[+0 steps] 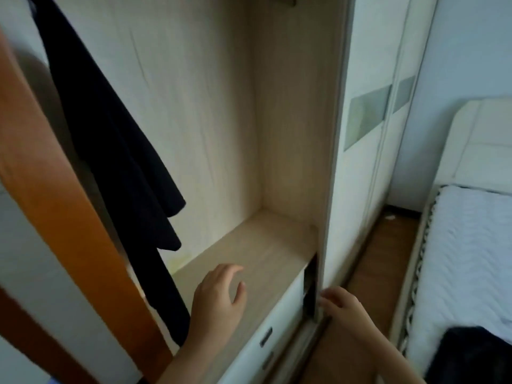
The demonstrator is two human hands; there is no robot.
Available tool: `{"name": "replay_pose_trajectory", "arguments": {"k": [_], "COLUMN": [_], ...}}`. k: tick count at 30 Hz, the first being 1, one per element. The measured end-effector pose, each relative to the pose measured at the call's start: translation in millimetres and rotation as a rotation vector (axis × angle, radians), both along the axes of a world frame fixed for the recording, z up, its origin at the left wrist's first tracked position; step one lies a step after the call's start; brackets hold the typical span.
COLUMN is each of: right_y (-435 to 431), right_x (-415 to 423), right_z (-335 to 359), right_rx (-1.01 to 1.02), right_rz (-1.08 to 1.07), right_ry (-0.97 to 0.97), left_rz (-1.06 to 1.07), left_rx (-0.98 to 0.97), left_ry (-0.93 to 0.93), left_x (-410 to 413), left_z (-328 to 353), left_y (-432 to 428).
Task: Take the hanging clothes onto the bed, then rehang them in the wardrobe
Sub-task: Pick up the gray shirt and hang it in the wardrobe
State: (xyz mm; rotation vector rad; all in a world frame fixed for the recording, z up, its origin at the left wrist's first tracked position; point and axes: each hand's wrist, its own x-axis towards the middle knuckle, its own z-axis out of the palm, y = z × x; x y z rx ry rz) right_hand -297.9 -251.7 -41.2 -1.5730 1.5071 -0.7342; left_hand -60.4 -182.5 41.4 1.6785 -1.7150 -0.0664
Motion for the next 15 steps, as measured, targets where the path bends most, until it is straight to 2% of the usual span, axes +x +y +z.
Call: {"name": "replay_pose_trajectory", "arguments": {"k": [3, 10, 15], "right_y": [49, 195, 309], "right_x": [-47, -111, -90], "right_z": [-53, -137, -148], "right_rx": [0.142, 0.416, 0.61], "right_rz": [-0.212, -0.693, -0.952], "right_ry": [0.004, -0.001, -0.069], "left_rz": [-0.065, -0.202, -0.267], "left_rx": [0.263, 0.637, 0.944], "left_ry": [0.12, 0.229, 0.254], "left_x": [-12, -23, -18], "left_z": [-43, -119, -170], "left_y": [2, 29, 62]}}
